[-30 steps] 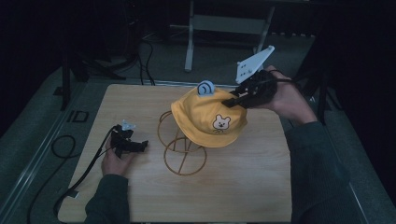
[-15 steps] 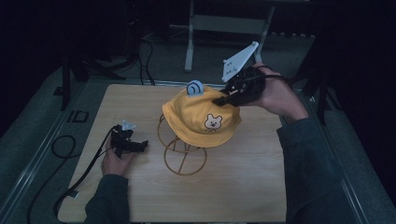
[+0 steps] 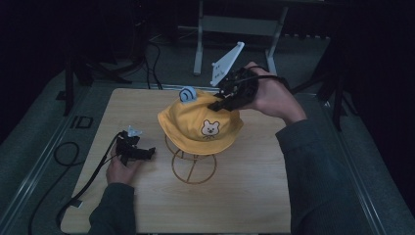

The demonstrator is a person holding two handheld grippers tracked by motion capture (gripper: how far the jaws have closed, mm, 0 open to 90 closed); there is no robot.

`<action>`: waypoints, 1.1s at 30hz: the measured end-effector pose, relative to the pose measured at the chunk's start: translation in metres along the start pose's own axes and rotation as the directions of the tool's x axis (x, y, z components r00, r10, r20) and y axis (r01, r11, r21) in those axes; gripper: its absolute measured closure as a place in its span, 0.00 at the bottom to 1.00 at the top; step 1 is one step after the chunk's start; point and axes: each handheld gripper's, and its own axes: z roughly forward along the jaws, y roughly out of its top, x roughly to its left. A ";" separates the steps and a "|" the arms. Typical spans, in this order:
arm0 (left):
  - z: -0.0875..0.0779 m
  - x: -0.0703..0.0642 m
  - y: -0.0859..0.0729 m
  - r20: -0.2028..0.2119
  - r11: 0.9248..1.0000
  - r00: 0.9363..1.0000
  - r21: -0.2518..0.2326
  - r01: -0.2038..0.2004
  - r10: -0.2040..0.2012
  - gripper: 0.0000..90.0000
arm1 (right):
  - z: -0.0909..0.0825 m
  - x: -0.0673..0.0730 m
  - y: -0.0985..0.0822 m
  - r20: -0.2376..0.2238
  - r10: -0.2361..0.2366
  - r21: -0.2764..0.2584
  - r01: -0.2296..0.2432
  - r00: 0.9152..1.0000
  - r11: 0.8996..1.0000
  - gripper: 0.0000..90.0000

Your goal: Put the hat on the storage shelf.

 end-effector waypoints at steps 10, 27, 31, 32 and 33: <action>0.000 0.000 0.000 0.001 1.000 1.000 -0.001 -0.001 0.001 0.02 | 0.022 0.002 0.025 -0.010 -0.022 0.039 0.022 1.000 0.999 0.85; 0.000 0.000 0.000 0.000 1.000 1.000 0.001 -0.002 0.002 0.02 | 0.032 0.006 0.023 -0.028 -0.017 -0.001 0.017 0.999 1.000 0.67; 0.000 0.000 0.000 -0.001 1.000 1.000 0.000 -0.002 0.002 0.02 | 0.031 0.004 0.015 -0.016 0.001 0.001 -0.001 1.000 1.000 0.60; 0.000 0.000 0.000 0.000 1.000 1.000 0.000 -0.002 0.002 0.02 | 0.030 0.005 0.013 -0.002 0.011 0.002 -0.011 1.000 1.000 0.56; 0.000 0.000 0.000 0.000 1.000 1.000 0.000 -0.002 0.002 0.02 | 0.030 0.004 0.011 0.013 0.026 0.004 -0.026 1.000 1.000 0.51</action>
